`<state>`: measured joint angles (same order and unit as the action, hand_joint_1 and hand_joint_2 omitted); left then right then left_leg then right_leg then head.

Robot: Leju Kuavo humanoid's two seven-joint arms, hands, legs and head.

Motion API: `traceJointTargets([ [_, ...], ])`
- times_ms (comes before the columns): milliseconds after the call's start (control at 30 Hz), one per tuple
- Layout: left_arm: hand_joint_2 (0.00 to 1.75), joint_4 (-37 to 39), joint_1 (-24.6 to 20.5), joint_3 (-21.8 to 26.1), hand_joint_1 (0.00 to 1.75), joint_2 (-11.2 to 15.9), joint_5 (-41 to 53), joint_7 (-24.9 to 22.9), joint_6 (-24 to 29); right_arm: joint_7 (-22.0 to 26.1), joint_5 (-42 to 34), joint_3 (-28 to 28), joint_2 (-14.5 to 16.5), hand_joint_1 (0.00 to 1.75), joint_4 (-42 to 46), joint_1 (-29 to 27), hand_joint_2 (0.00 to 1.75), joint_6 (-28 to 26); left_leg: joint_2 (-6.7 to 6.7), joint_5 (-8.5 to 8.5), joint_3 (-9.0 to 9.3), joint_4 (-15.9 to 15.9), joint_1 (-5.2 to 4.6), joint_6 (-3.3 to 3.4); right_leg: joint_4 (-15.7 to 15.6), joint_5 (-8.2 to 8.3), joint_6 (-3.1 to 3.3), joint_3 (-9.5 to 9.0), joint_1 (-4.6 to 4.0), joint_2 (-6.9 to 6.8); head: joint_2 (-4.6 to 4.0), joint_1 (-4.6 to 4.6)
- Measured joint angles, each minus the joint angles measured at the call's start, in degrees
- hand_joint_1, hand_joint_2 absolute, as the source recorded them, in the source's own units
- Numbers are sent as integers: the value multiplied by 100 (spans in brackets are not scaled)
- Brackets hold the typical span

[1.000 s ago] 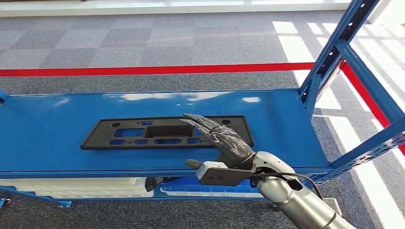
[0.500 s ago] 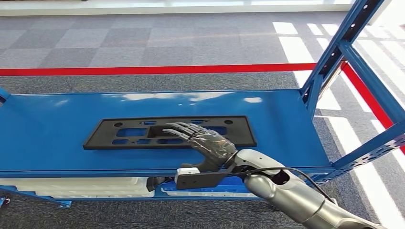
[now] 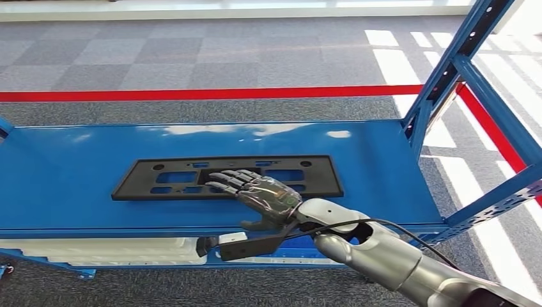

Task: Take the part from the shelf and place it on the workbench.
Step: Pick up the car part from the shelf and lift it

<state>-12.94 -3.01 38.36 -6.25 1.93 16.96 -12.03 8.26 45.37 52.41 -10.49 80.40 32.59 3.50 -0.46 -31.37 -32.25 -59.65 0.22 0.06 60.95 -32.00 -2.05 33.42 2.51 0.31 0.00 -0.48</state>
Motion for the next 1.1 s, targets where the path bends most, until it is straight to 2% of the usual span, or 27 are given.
traceJointTargets([
  [533, 0, 0, -12, 0, 0, -7, 51, 4, -55, -380, 290, 426, 5, 0, -368, 236, 175, -25, 0, 0, 1, 0, 0, 0, 0, 0, 0, -1, 0, 0, 0, 0],
  [733, 0, 0, -15, 0, 0, -18, 73, 5, -56, -616, 671, 507, 42, 0, -496, 239, 175, -273, 0, 0, 1, 0, 0, 0, 0, 0, 0, 0, 0, 0, 0, 0],
  [900, 0, 0, -19, 0, 0, -26, 110, 15, -56, -940, 1302, 549, 138, 0, -590, 185, 175, -558, 0, 0, 3, 0, 0, 0, 0, 0, 0, 0, 0, 0, 0, 0],
  [1100, 0, 0, -22, 1, 0, -33, 130, 17, -55, -1115, 1696, 456, 261, 0, -731, 51, 175, -656, 0, 0, 3, 0, 0, 0, 0, 0, 0, -1, 0, 0, 0, 0],
])
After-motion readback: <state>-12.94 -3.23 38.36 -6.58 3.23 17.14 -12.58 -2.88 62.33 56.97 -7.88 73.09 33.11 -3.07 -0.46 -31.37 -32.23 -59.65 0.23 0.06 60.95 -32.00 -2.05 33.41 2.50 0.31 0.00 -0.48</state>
